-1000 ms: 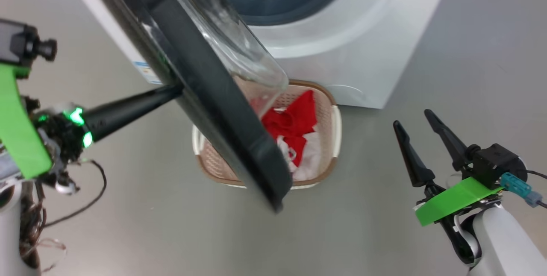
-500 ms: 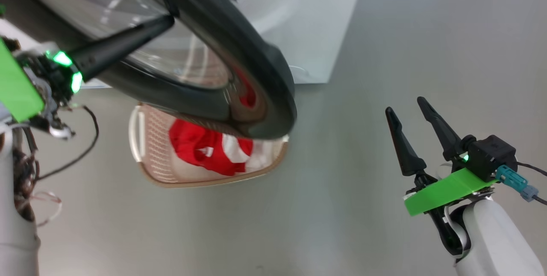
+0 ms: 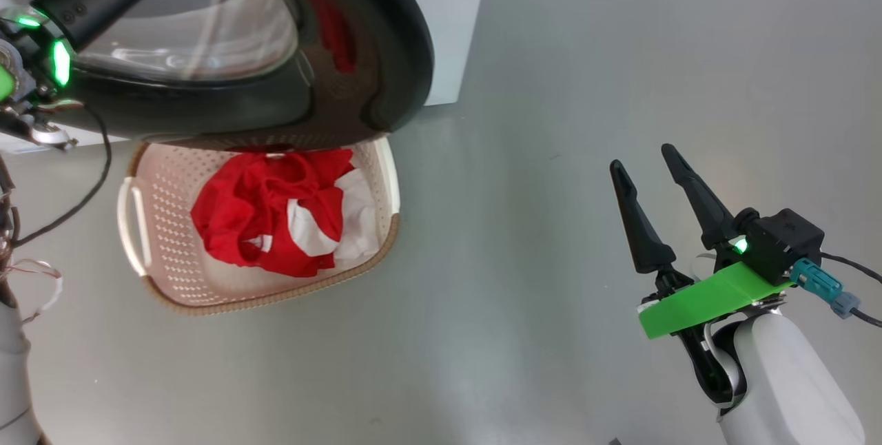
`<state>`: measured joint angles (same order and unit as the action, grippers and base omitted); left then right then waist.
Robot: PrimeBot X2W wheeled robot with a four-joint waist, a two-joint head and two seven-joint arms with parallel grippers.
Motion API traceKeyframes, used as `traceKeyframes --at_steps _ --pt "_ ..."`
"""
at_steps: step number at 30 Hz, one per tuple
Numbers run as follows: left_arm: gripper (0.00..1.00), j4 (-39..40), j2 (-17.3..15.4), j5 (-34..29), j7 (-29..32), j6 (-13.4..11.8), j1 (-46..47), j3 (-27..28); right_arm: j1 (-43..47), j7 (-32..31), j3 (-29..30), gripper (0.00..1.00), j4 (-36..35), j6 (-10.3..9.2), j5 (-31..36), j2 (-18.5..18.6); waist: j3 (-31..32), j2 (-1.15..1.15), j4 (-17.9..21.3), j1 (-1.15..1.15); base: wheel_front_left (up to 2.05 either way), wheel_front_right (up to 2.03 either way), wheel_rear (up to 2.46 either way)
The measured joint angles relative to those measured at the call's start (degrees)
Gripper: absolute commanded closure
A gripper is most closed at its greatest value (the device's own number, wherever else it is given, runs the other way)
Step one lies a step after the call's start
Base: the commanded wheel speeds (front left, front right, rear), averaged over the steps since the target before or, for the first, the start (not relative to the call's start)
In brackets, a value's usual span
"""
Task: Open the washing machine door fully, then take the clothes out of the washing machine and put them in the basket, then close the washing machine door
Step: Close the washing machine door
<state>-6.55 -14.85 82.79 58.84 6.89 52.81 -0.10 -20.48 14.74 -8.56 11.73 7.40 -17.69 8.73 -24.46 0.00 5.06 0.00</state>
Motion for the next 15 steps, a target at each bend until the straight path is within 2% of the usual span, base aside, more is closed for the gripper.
traceKeyframes --at_steps 8,15 --pt "1.00 -0.04 -1.02 -0.23 -1.56 0.00 -0.56 -1.37 0.01 0.00 0.11 0.00 0.08 0.00 0.41 -0.07 0.84 0.00 0.05 0.00 0.00 0.00 0.00" --pt "1.00 2.79 -1.81 -0.02 -4.30 0.01 -7.27 -2.60 0.25 0.00 -0.07 0.00 0.34 0.00 0.41 0.38 2.81 0.00 -1.38 0.00 0.00 0.00 0.00"
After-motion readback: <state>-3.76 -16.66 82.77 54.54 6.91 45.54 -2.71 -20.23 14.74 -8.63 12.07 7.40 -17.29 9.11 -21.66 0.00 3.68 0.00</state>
